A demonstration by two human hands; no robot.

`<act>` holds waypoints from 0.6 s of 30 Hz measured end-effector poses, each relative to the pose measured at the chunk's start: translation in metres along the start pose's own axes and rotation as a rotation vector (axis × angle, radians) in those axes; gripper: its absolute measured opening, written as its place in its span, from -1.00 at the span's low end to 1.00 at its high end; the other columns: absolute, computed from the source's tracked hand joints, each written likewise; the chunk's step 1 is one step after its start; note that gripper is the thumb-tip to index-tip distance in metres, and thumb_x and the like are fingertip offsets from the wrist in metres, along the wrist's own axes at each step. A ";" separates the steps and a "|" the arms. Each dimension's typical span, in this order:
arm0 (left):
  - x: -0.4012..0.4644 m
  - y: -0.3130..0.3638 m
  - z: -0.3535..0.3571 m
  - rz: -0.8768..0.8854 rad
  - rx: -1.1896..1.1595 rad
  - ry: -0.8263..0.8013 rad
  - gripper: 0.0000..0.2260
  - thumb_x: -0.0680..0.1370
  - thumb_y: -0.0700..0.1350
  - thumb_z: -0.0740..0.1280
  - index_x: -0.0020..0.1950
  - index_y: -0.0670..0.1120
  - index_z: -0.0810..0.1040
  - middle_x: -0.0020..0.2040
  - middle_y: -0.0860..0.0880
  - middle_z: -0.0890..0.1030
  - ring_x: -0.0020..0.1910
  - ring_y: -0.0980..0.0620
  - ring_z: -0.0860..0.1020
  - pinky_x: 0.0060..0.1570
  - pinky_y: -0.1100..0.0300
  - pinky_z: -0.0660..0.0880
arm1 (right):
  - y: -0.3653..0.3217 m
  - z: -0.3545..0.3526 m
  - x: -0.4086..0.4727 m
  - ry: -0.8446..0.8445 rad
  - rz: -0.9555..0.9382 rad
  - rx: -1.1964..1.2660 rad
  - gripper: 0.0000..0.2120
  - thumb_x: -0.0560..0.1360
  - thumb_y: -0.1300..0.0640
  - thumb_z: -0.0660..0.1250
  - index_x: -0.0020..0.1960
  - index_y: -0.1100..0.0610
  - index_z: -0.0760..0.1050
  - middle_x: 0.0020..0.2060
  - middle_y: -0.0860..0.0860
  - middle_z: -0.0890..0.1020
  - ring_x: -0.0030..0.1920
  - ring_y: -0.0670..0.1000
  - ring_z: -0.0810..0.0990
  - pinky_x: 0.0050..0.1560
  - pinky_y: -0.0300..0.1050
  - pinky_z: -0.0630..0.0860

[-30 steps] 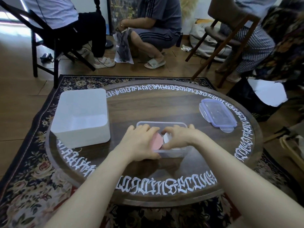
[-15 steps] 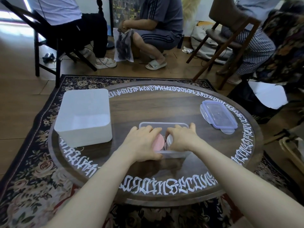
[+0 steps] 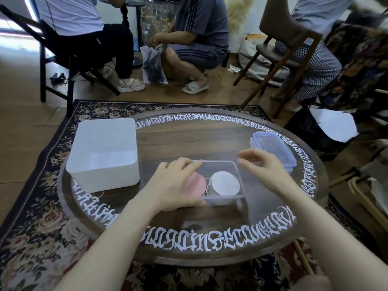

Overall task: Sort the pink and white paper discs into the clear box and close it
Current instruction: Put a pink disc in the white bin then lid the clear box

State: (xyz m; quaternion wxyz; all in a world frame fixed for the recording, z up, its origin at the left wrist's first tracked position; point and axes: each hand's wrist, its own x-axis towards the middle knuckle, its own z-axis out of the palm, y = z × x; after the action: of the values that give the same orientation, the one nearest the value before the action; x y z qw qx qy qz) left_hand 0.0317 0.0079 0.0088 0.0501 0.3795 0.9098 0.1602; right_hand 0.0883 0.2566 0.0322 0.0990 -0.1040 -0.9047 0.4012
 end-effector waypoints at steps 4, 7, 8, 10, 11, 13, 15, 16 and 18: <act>-0.009 -0.012 -0.006 -0.106 -0.157 -0.012 0.02 0.29 0.36 0.40 0.55 0.13 -0.13 0.55 0.09 -0.03 0.51 0.10 -0.05 0.45 0.04 -0.05 | 0.073 -0.028 0.012 0.208 0.189 -0.228 -0.58 0.51 0.10 0.33 0.36 0.10 0.41 0.33 0.01 0.48 0.35 0.06 0.41 0.30 -0.01 0.35; -0.012 -0.016 -0.006 -0.163 -0.237 -0.114 0.10 0.26 0.33 0.45 0.54 0.12 -0.22 0.56 0.12 -0.11 0.53 0.11 -0.07 0.47 0.00 -0.04 | 0.119 -0.034 0.022 0.109 0.268 -0.417 -0.35 0.51 -0.08 0.31 0.51 0.02 0.16 0.51 0.04 0.22 0.50 0.12 0.16 0.42 0.21 0.20; -0.013 -0.016 -0.006 -0.170 -0.262 -0.138 0.10 0.27 0.30 0.47 0.54 0.12 -0.22 0.56 0.13 -0.09 0.52 0.09 -0.04 0.47 0.01 -0.03 | 0.127 -0.034 0.025 0.066 0.304 -0.464 -0.32 0.51 -0.13 0.29 0.53 -0.03 0.09 0.54 0.02 0.14 0.52 0.12 0.08 0.44 0.23 0.16; -0.012 -0.015 -0.006 -0.193 -0.314 -0.177 0.09 0.28 0.25 0.50 0.54 0.14 -0.20 0.55 0.16 -0.06 0.51 -0.01 0.04 0.44 0.02 0.03 | 0.138 -0.032 0.031 -0.030 0.365 -0.530 -0.33 0.52 -0.20 0.23 0.54 -0.12 0.02 0.55 -0.04 0.04 0.54 0.10 -0.03 0.46 0.20 0.09; -0.012 -0.015 -0.007 -0.203 -0.327 -0.187 0.09 0.27 0.25 0.50 0.53 0.16 -0.19 0.54 0.19 -0.05 0.49 -0.08 0.08 0.44 0.00 0.07 | 0.140 -0.031 0.033 -0.077 0.371 -0.574 -0.35 0.53 -0.23 0.20 0.53 -0.15 0.02 0.55 -0.07 0.02 0.55 0.08 -0.06 0.46 0.19 0.06; -0.009 -0.022 -0.006 -0.224 -0.335 -0.196 0.11 0.22 0.30 0.50 0.53 0.18 -0.17 0.51 0.25 -0.03 0.46 -0.13 0.14 0.43 -0.06 0.14 | 0.142 -0.028 0.037 -0.122 0.333 -0.644 -0.38 0.53 -0.26 0.16 0.52 -0.17 0.06 0.55 -0.10 0.01 0.55 0.07 -0.07 0.46 0.19 0.04; -0.006 -0.030 -0.007 -0.244 -0.339 -0.216 0.12 0.17 0.35 0.49 0.53 0.19 -0.14 0.49 0.29 -0.03 0.46 -0.12 0.15 0.42 -0.10 0.16 | 0.143 -0.028 0.033 -0.127 0.272 -0.661 -0.40 0.53 -0.26 0.15 0.52 -0.17 0.09 0.55 -0.09 0.06 0.54 0.07 -0.04 0.46 0.18 0.08; -0.004 -0.033 -0.006 -0.250 -0.339 -0.227 0.13 0.15 0.37 0.48 0.53 0.19 -0.12 0.49 0.29 -0.03 0.46 -0.11 0.16 0.42 -0.11 0.17 | 0.143 -0.029 0.027 -0.133 0.242 -0.663 -0.40 0.53 -0.25 0.16 0.51 -0.16 0.11 0.54 -0.09 0.08 0.54 0.07 -0.02 0.46 0.18 0.10; -0.001 -0.034 -0.006 -0.243 -0.326 -0.233 0.14 0.13 0.39 0.47 0.53 0.19 -0.10 0.48 0.30 -0.02 0.45 -0.09 0.17 0.41 -0.10 0.20 | 0.146 -0.034 0.007 -0.141 0.174 -0.655 -0.39 0.50 -0.26 0.19 0.49 -0.14 0.16 0.53 -0.09 0.13 0.54 0.07 0.01 0.46 0.18 0.13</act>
State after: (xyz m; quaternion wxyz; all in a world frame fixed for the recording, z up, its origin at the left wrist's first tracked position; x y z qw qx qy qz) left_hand 0.0084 -0.0167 0.0030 0.2342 0.2700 0.8990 0.2530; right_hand 0.1068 0.3780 -0.0536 -0.0369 -0.1791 -0.9778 0.1024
